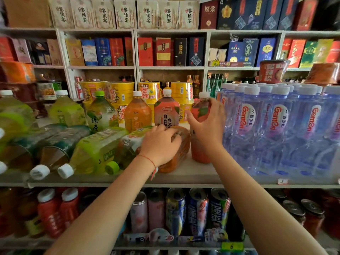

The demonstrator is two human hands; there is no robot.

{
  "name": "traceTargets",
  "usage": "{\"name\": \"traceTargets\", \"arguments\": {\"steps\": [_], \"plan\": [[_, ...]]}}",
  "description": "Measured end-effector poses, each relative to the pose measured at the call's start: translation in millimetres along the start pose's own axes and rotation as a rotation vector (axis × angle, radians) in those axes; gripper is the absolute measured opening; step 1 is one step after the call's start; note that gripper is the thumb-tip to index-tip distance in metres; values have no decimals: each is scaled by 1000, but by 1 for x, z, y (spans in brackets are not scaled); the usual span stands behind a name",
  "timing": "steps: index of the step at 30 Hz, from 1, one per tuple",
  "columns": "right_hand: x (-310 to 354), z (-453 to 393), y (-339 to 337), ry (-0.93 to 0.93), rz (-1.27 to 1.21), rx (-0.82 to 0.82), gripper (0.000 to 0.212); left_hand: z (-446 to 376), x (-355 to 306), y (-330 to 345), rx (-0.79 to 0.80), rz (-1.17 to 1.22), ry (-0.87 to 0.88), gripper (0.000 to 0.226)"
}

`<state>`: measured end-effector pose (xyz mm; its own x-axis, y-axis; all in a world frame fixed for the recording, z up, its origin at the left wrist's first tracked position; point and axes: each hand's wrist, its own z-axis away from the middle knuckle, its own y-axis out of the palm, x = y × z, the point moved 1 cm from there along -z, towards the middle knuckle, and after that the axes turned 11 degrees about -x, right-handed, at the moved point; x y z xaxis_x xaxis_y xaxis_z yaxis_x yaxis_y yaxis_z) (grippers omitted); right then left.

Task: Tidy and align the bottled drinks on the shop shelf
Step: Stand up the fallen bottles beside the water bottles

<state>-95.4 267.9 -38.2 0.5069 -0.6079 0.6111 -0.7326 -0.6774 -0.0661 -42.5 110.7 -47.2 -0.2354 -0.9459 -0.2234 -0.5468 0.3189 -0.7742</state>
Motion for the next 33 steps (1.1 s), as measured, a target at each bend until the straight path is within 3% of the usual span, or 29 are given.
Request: {"name": "traceTargets", "arguments": {"steps": [11,17,19,22,25,28,33], "plan": [[0,19,-3,-90,87,12,71,1,0,1,7,-21,3,49],[5,40,-15,-377,198,-44,58,-1,-2,-5,65,-22,32,48],[10,50,-23,-495,174,65,50,-7,3,-16,120,-69,80,46],[21,59,-28,-558,60,453,48,-16,24,-34,119,-119,88,46],[22,67,-24,-506,99,765,81,-17,48,-38,82,-83,51,37],[19,77,-16,-543,180,732,99,-10,62,-34,70,6,24,39],[25,93,-5,-692,218,526,86,-8,68,-30,31,36,8,38]]}}
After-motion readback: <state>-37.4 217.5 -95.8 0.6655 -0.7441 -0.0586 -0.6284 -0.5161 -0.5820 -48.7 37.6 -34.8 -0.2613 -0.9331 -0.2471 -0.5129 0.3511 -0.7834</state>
